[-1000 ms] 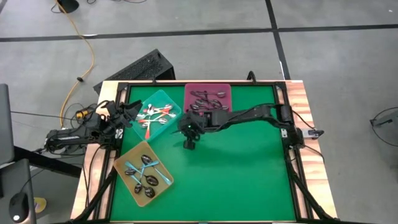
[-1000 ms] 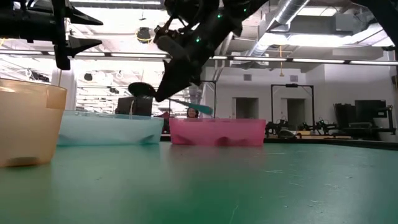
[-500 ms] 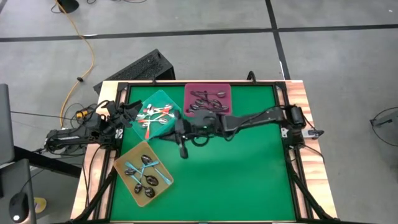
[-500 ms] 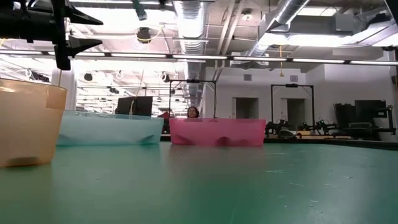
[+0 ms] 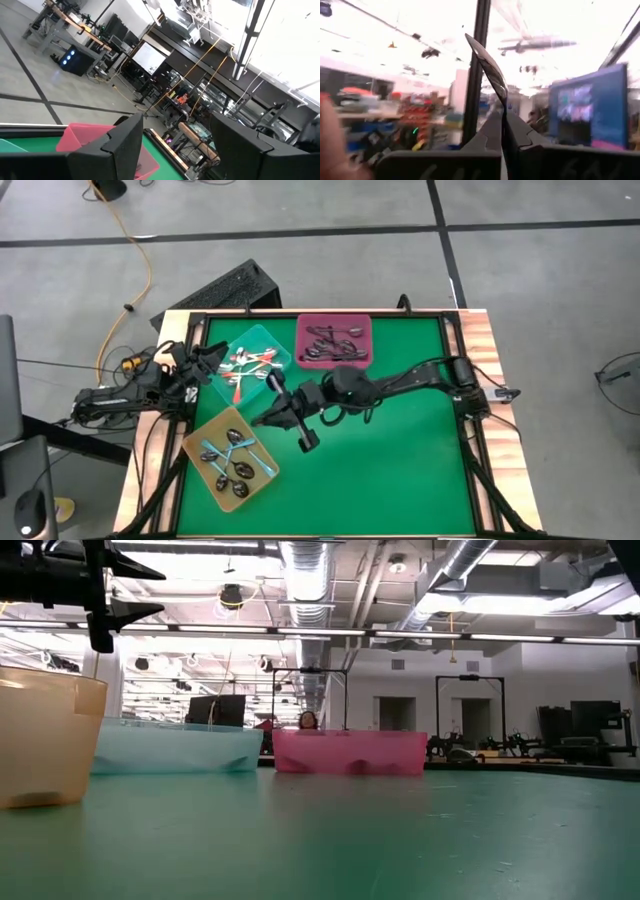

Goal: Sort silverware by color (type)
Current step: Put the blue spoon into the orange bin

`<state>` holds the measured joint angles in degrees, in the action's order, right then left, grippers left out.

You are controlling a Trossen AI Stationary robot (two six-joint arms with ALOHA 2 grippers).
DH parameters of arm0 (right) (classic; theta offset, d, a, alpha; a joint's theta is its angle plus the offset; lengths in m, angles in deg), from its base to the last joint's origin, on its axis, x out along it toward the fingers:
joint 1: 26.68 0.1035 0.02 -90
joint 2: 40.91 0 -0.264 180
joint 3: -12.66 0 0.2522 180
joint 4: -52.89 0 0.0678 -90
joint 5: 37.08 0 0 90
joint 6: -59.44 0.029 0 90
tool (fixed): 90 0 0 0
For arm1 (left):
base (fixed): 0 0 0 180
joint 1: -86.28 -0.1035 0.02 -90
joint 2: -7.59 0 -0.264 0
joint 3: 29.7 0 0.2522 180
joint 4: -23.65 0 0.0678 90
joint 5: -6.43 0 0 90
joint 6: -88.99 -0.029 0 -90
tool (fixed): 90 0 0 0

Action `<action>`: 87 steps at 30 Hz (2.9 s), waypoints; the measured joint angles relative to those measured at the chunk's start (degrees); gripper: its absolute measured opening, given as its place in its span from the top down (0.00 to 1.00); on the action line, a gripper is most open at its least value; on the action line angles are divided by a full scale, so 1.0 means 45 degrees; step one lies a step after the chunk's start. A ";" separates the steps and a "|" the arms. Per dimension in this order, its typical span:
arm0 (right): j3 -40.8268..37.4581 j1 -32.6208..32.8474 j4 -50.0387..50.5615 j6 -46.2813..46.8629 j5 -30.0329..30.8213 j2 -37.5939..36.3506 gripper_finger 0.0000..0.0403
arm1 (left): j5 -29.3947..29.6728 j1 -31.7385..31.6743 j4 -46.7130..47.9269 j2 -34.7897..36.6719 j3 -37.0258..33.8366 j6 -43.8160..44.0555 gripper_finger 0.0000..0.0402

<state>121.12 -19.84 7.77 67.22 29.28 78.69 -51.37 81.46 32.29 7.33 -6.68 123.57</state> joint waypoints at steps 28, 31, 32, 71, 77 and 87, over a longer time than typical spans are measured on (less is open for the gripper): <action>0.5340 -0.1259 0.2097 0.6681 -0.1718 0.5973 0.98 | -0.0067 0.0005 -0.0419 0.0005 -0.0005 -0.0536 0.46; 0.5307 -0.1191 0.2452 0.6532 -0.1743 0.6031 0.98 | -0.0058 0.0005 -0.0419 0.0005 -0.0005 -0.0536 0.46; 0.5308 -0.1189 0.2366 0.6510 -0.1762 0.6019 0.98 | -0.0038 0.0005 -0.0419 0.0005 -0.0005 -0.0536 0.46; 0.8814 -0.1234 0.1943 1.1264 -0.1688 0.9577 0.91 | 0.0688 0.0000 -0.0538 0.0010 -0.0005 -0.0282 0.46; 0.8836 -0.1458 0.1966 1.0763 -0.2076 0.9557 0.78 | 0.0667 0.0000 -0.0686 0.0010 -0.0005 -0.0569 0.46; 0.8950 -0.1368 0.2180 1.0447 -0.2519 0.9509 0.56 | 0.0662 0.0000 -0.0696 0.0010 -0.0005 -0.0563 0.46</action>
<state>161.39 -26.00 17.58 114.24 17.95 121.48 -48.39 81.46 29.16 7.38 -6.70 121.03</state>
